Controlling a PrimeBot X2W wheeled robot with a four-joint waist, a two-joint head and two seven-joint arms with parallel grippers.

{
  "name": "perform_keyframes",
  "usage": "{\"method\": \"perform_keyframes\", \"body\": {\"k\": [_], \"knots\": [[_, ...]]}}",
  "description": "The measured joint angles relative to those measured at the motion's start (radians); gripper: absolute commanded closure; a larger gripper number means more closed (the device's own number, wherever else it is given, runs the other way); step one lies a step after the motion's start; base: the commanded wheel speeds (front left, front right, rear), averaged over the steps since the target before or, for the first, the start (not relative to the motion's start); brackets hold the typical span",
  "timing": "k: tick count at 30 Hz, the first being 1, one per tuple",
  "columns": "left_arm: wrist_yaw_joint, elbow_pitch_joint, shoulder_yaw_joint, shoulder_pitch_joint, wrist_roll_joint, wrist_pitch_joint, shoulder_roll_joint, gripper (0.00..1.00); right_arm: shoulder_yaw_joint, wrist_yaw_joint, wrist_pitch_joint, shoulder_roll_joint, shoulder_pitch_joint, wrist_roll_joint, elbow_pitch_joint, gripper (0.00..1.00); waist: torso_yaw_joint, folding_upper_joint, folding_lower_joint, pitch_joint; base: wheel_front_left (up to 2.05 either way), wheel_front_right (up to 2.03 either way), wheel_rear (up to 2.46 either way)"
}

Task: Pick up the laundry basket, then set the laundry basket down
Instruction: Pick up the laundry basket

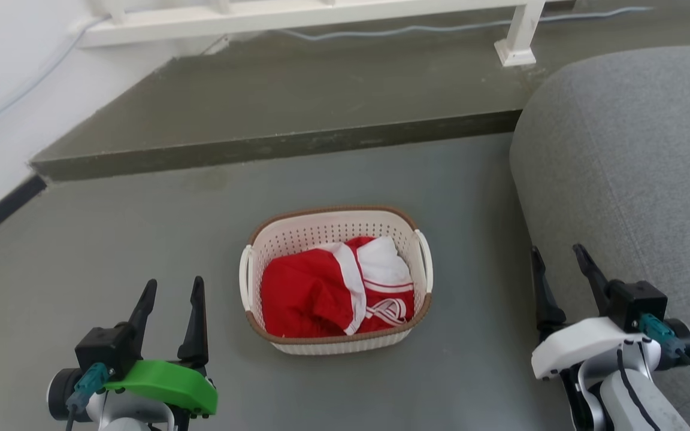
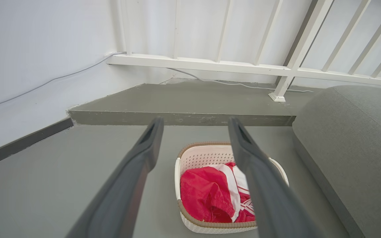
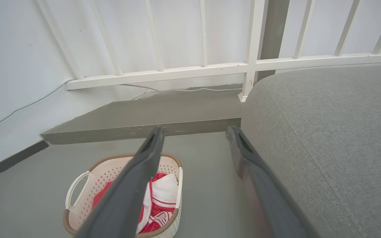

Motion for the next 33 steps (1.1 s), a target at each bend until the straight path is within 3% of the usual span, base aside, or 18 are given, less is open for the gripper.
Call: {"method": "perform_keyframes", "body": {"k": [33], "knots": [[-0.046, 0.039, 0.005, -0.218, 0.0, 0.026, 0.03, 0.0, 0.02, -0.002, 0.024, 0.031, -0.234, -0.026, 0.041, 0.0, -0.011, 0.0, 0.0, 0.372, 0.0, 0.0, 0.0]]}}
